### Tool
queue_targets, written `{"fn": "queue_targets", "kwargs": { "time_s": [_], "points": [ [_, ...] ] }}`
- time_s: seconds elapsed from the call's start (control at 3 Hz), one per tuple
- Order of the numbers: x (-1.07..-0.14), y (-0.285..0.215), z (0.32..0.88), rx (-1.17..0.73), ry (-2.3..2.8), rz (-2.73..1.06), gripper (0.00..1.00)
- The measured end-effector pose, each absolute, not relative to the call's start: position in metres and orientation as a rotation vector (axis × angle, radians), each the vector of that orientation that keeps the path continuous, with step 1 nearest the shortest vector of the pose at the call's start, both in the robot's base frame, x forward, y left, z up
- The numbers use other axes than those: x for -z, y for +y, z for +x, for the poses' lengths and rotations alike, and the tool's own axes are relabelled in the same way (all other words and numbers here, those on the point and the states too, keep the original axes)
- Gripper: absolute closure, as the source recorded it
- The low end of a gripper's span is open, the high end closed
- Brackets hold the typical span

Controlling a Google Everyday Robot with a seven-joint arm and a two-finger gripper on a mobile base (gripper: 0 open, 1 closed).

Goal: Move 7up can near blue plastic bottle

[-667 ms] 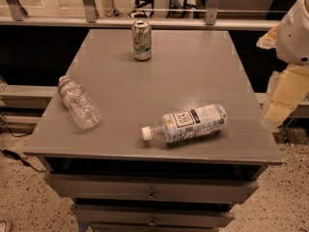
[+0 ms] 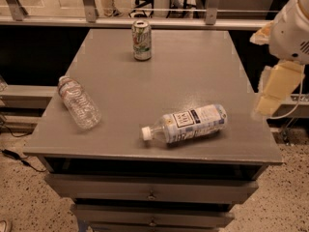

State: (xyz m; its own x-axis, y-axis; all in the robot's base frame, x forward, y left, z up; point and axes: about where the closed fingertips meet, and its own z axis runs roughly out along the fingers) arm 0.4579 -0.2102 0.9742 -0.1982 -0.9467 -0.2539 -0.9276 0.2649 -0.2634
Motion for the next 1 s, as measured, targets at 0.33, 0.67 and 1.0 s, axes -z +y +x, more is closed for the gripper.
{"fn": "queue_targets", "kwargs": {
  "time_s": [0.33, 0.67, 1.0],
  "points": [
    [-0.964, -0.193, 0.522, -0.030, 2.060, -1.618, 0.00],
    [-0.956, -0.177, 0.574, -0.143, 1.978, -1.509, 0.00],
    [-0.962, -0.143, 0.617, -0.207, 1.891, -1.364, 0.00]
  ]
}}
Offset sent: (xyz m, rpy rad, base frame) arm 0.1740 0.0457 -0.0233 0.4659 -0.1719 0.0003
